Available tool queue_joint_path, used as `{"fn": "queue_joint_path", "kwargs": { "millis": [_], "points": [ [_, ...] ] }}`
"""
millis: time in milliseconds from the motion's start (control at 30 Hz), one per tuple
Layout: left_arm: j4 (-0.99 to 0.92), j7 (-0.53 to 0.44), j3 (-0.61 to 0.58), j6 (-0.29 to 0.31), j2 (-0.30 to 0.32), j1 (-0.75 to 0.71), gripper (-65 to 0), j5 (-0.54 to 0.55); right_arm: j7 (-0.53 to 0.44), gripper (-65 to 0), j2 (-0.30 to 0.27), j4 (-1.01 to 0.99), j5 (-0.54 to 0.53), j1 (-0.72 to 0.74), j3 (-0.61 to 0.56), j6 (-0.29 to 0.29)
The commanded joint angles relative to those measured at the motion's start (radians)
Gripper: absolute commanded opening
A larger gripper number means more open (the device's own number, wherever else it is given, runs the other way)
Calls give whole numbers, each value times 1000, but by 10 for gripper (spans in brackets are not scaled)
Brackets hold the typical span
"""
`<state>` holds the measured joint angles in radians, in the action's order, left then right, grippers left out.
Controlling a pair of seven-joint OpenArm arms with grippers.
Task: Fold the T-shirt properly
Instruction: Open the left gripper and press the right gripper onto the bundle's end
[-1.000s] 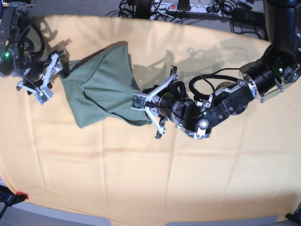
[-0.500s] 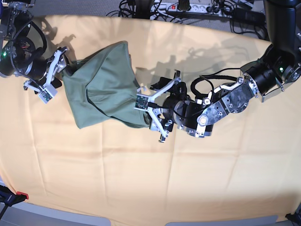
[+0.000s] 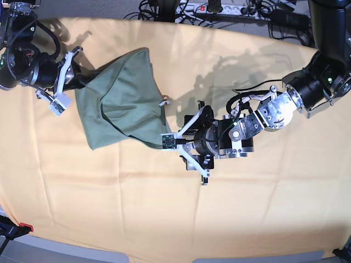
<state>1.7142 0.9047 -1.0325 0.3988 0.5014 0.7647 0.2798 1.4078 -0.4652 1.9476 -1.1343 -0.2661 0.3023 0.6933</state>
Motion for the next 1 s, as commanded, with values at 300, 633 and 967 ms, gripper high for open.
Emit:
{"fn": "queue_joint_path", "kwargs": {
  "millis": [300, 633, 967],
  "points": [
    [12, -15, 13, -11, 2, 28, -339, 0, -34, -650, -18, 13, 88, -13, 6, 5],
    [12, -21, 13, -11, 3, 28, -339, 5, -12, -282, -20, 42, -10, -50, 6, 5],
    [12, -21, 13, -16, 3, 28, -571, -36, -12, -650, -95, 134, -38, -51, 55, 5]
  ]
}}
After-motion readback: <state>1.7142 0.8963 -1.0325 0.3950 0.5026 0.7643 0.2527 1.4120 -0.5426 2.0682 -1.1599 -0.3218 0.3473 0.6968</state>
